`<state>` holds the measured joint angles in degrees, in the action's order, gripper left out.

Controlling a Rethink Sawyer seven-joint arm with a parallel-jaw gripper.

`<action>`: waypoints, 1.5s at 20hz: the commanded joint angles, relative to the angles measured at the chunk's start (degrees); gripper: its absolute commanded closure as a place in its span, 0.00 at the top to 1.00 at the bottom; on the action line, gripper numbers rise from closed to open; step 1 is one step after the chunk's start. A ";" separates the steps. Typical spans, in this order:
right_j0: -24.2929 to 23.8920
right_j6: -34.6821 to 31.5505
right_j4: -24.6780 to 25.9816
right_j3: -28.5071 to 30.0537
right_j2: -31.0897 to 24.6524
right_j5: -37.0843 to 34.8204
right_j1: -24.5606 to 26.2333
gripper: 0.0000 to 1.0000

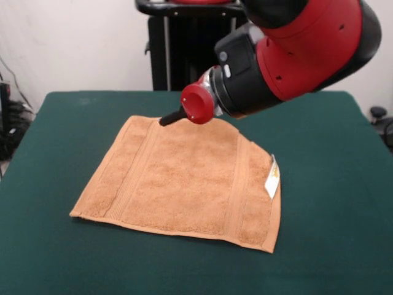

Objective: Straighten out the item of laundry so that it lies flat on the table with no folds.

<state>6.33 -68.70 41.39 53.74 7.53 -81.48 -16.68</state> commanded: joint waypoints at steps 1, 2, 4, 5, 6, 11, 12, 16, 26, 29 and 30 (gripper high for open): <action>2.50 2.07 -1.18 -2.24 -7.69 0.00 6.40 0.00; 2.54 1.90 -1.22 -2.12 -7.66 0.08 6.42 0.00; 2.95 1.51 -1.18 -2.40 -7.45 0.15 6.70 0.00; 3.12 0.92 -1.20 -2.45 -7.41 0.68 6.80 0.00; 3.22 0.78 -1.28 -2.53 -7.42 0.92 6.92 0.00; 4.15 -0.50 -1.39 -3.24 -7.03 2.45 7.66 0.00; 4.35 -0.87 -1.33 -3.84 -7.04 2.70 8.16 0.00; 5.23 -1.82 -1.23 -7.88 -7.41 2.31 10.93 0.00; 7.71 -0.51 -1.99 -18.00 -7.08 -5.93 16.57 0.00; 8.01 -0.60 -2.43 -18.99 -6.89 -6.23 17.47 0.00; 8.00 -0.69 -2.57 -18.59 -6.62 -5.86 17.44 0.00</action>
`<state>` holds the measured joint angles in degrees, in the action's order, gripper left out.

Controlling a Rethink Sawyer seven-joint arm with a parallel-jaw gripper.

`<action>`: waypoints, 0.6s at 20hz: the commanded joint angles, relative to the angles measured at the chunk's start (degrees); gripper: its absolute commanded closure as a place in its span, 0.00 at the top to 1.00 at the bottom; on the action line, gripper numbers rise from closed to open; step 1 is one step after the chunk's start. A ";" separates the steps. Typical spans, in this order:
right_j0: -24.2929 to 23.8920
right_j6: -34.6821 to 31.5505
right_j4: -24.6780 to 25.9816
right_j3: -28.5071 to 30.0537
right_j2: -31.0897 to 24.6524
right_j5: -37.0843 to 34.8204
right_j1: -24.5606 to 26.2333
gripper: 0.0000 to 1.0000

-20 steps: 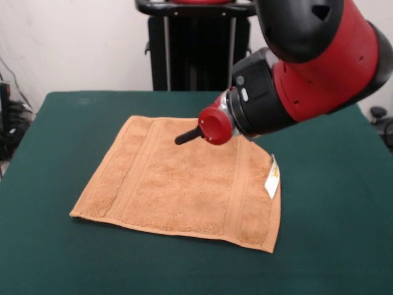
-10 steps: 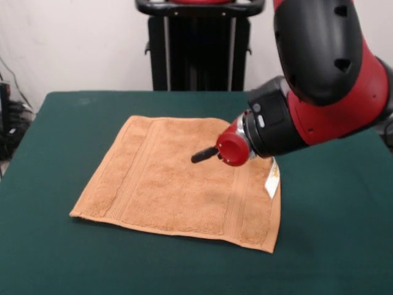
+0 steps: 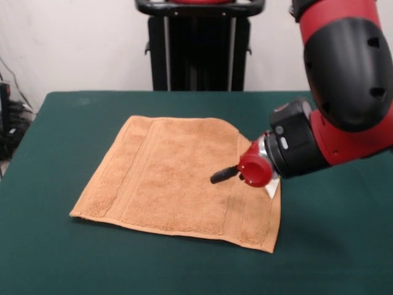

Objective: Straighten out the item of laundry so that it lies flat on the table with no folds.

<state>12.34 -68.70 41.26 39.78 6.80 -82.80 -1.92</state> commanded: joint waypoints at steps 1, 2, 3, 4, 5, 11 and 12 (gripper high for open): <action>2.12 -0.66 -2.51 -5.21 -5.75 -4.86 3.13 0.00; 2.15 -0.70 -2.71 -5.08 -5.66 -4.86 3.11 0.00; 2.17 -0.78 -3.13 -5.67 -5.84 -5.05 3.44 0.00; 2.22 -1.01 -3.40 -5.97 -5.82 -5.26 3.62 0.00; 2.26 -1.23 -3.68 -6.26 -5.80 -5.47 3.80 0.00; 2.81 -1.20 -4.50 -10.30 -5.32 -8.95 6.03 0.00; 2.86 -1.01 -4.61 -10.85 -5.27 -9.42 6.31 0.00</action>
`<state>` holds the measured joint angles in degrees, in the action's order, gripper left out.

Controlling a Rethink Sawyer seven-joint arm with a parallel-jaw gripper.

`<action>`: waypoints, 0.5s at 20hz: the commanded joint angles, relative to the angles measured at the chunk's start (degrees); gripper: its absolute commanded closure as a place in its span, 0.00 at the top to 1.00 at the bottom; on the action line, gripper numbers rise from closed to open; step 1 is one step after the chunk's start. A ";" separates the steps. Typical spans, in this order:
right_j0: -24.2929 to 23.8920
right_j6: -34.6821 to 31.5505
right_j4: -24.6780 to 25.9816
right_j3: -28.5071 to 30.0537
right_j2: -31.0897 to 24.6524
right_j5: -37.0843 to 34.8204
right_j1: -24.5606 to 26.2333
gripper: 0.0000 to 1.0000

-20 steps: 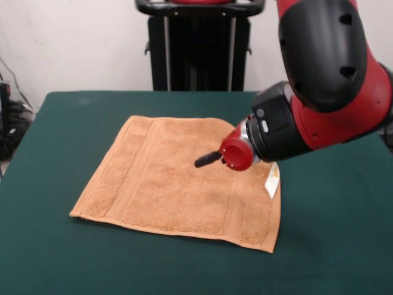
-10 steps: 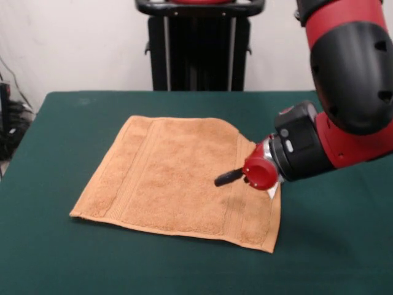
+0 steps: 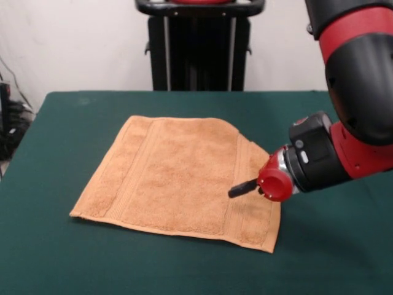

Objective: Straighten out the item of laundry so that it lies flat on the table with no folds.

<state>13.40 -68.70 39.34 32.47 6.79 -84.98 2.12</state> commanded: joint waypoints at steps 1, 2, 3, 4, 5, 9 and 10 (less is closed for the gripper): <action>1.92 -0.83 -2.78 -4.11 -5.21 -7.60 2.60 0.00; 2.00 -0.62 -2.84 -4.36 -5.18 -7.83 2.80 0.00; 2.07 -0.42 -2.91 -4.62 -5.14 -8.05 3.00 0.00; 2.06 -0.38 -3.11 -4.54 -5.13 -7.85 3.03 0.00; 2.06 -0.53 -3.47 -4.57 -5.48 -7.17 3.05 0.00; 2.66 -0.18 -3.86 -4.18 -5.02 -7.33 2.46 0.00; 2.68 -0.25 -4.04 -3.42 -4.85 -7.09 2.03 0.00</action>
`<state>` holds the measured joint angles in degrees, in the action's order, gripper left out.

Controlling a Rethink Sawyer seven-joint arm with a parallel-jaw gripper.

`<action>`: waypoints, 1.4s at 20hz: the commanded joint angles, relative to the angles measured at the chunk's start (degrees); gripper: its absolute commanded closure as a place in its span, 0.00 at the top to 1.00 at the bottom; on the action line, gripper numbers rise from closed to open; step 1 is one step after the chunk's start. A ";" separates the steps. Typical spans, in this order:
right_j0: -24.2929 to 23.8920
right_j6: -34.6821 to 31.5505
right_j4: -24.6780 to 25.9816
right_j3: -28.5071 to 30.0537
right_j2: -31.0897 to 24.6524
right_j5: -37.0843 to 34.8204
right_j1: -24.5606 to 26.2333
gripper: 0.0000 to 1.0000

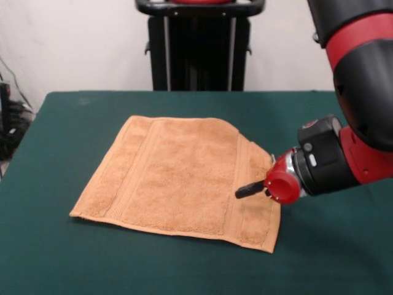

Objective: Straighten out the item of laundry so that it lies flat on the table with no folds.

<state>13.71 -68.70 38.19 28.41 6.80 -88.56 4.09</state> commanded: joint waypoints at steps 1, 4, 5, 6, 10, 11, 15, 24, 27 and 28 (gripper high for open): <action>2.55 -0.29 -2.98 0.39 -4.88 -3.63 0.15 0.00; 2.74 -0.60 -3.08 -1.47 -5.21 -3.61 1.08 0.00; 2.88 -0.52 -3.03 -2.08 -5.26 -3.98 1.44 0.00; 3.01 -0.22 -2.95 -2.80 -5.31 -4.43 1.87 0.00; 3.50 -0.69 -3.16 -1.81 -4.78 -3.76 1.47 0.00; 3.57 -0.79 -3.21 -1.72 -4.75 -3.53 1.50 0.00; 3.86 -1.14 -3.30 -2.71 -4.82 -3.57 2.19 0.00; 4.09 -1.46 -3.72 -4.66 -5.09 -3.60 3.52 0.00; 4.08 -1.83 -3.74 -6.70 -5.55 -3.34 5.18 0.00; 4.14 -1.93 -3.81 -7.07 -5.60 -3.26 5.47 0.00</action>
<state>16.14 -68.70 36.63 22.14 6.80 -88.56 6.72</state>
